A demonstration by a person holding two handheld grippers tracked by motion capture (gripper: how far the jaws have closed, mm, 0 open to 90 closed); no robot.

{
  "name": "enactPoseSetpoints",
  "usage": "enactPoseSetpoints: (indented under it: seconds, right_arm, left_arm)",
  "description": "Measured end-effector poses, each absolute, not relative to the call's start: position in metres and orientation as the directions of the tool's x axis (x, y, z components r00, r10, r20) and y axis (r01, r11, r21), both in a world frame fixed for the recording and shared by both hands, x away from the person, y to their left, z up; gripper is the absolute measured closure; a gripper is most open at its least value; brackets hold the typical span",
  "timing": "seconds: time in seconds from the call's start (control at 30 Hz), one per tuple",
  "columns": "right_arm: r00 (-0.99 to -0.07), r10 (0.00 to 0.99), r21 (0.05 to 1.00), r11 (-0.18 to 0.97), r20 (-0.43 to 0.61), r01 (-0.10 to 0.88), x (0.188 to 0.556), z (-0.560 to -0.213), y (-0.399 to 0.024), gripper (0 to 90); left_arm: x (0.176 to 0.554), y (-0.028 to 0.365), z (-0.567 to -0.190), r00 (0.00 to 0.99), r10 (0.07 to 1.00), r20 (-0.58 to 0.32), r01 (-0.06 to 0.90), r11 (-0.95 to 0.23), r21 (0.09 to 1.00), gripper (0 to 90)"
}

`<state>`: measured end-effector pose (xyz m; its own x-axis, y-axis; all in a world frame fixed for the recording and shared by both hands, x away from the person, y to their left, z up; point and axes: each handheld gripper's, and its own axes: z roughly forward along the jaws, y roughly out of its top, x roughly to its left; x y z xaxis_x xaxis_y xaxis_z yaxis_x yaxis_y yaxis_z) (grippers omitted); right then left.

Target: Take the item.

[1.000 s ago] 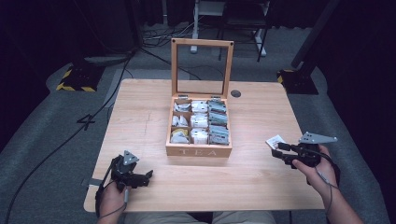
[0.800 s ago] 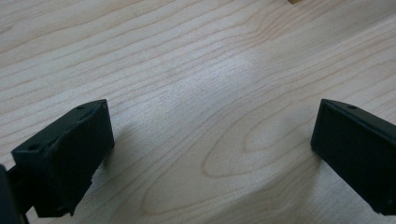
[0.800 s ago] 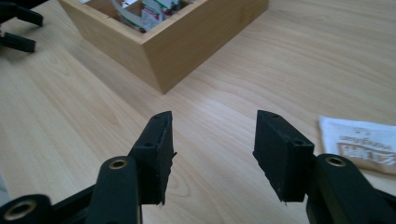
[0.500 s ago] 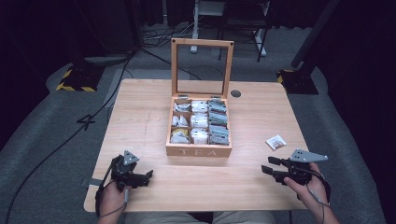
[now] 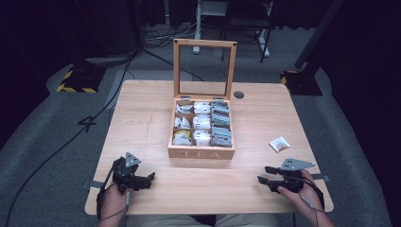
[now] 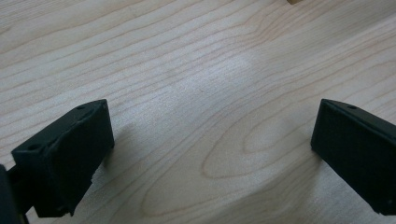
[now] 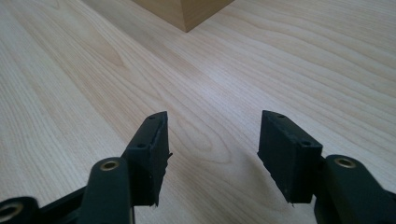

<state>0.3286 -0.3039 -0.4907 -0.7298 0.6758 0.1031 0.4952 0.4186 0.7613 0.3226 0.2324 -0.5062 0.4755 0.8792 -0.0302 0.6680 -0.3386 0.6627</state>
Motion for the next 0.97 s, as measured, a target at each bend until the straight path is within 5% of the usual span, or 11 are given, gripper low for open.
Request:
enactPoseSetpoints:
  seconds: [0.5, 0.67, 0.97]
  right_arm:
    - [-0.733, 0.679, 0.756, 0.459, 0.040, 0.466, 0.329, -0.503, -0.294, 31.9]
    - [-0.742, 0.671, 0.733, 0.506, -0.003, 0.454, 0.329, -0.505, -0.289, 13.5]
    - [-0.745, 0.667, 0.731, 0.509, -0.001, 0.454, 0.330, -0.505, -0.288, 12.6]
  left_arm:
    - [0.323, 0.232, -0.506, 0.475, 0.879, -0.031, 0.668, -0.337, 0.663, 0.0]
    - [0.323, 0.232, -0.506, 0.476, 0.879, -0.031, 0.668, -0.338, 0.663, 0.0]
    - [0.323, 0.232, -0.506, 0.479, 0.878, -0.028, 0.665, -0.341, 0.665, 0.0]
